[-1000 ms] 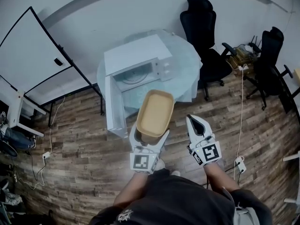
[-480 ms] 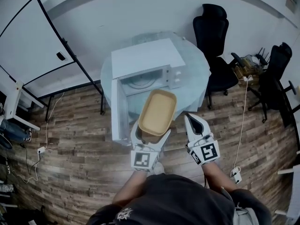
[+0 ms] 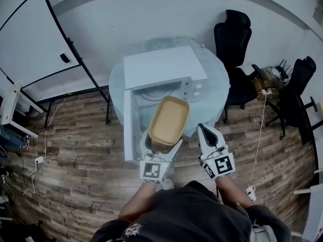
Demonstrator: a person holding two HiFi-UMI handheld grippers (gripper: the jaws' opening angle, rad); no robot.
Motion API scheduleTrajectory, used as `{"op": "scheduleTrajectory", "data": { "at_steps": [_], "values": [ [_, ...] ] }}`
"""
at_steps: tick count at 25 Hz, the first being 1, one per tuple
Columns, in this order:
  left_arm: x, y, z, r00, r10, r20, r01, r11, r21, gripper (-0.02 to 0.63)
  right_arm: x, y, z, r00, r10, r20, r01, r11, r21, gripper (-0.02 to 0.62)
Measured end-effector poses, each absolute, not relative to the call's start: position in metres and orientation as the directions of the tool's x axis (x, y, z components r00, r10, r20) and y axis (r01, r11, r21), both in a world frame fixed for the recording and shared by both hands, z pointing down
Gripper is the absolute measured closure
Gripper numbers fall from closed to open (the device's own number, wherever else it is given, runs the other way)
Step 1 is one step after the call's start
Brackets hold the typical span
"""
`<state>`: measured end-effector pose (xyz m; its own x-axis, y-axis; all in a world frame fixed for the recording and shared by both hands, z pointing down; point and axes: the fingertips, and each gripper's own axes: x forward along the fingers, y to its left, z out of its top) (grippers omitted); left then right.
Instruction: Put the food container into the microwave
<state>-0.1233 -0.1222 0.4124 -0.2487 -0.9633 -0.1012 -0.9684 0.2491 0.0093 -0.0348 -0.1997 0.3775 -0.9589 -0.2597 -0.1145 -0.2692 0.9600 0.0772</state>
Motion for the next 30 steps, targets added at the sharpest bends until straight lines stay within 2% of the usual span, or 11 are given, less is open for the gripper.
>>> {"op": "scheduleTrajectory", "data": {
  "at_steps": [10, 22, 30],
  "values": [
    [-0.158, -0.134, 0.431, -0.330, -0.943, -0.051, -0.944, 0.330, 0.007, 0.083, -0.069, -0.224, 0.388, -0.973, -0.209, -0.097, -0.215, 0.975, 0.061, 0.594],
    [-0.189, -0.178, 0.470, -0.426, -0.904, 0.020, -0.904, 0.427, 0.035, 0.083, -0.116, -0.278, 0.428, -0.994, -0.105, -0.020, -0.106, 0.994, 0.018, 0.594],
    [-0.211, -0.198, 0.508, -0.463, -0.879, 0.117, -0.879, 0.472, 0.070, 0.083, -0.148, -0.309, 0.461, -0.998, -0.051, 0.026, -0.052, 0.998, -0.020, 0.594]
  ]
}}
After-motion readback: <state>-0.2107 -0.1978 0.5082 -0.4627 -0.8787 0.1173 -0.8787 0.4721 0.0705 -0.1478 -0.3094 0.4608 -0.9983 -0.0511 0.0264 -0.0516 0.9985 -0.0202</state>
